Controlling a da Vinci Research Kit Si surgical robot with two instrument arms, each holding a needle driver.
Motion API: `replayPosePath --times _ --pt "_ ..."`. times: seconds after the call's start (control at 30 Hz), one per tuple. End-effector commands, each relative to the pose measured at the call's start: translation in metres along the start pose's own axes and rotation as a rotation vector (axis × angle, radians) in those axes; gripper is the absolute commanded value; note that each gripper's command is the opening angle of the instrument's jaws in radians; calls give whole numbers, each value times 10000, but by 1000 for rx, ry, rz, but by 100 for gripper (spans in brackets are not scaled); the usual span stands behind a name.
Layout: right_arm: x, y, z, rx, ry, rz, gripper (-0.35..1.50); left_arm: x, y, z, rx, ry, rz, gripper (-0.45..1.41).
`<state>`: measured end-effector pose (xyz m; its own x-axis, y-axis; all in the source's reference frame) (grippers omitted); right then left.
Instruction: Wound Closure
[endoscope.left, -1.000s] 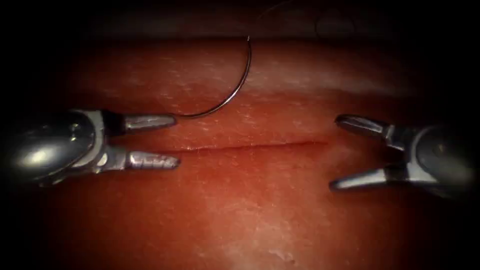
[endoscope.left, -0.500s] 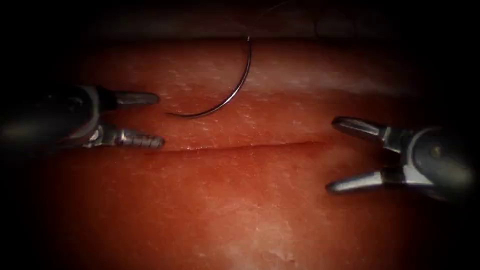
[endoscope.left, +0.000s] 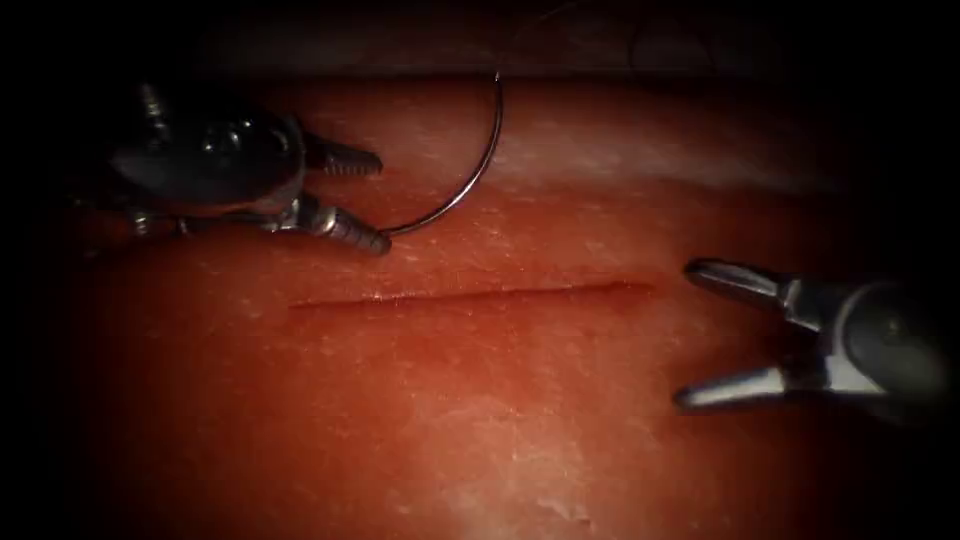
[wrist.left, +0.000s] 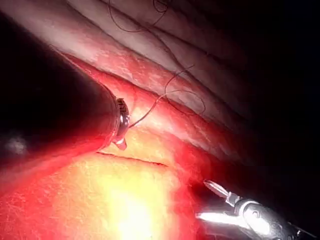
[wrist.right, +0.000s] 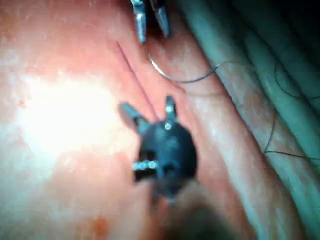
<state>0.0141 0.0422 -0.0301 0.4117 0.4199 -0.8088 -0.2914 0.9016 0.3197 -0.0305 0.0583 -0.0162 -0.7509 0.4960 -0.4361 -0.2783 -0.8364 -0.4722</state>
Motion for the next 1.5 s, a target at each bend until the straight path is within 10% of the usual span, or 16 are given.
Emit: replayPosePath --times 0.03,0.63,0.87,1.17,1.33,1.5 --pt "-4 0 10 1 1 -1 98 0 -3 13 -5 -15 5 70" --pt "-10 1 15 -1 -23 -7 98 -34 -25 60 2 -75 -27 66" --pt "-11 1 16 -4 -30 -8 98 -31 -27 49 -43 -72 -125 -15" --pt "5 -7 33 -146 4 259 101 -19 -20 19 43 3 -173 -35" --pt "17 -8 44 -310 9 433 99 -17 -1 14 93 26 -184 -26" --pt "16 -8 43 -311 10 460 101 -6 -8 17 102 27 -199 43"
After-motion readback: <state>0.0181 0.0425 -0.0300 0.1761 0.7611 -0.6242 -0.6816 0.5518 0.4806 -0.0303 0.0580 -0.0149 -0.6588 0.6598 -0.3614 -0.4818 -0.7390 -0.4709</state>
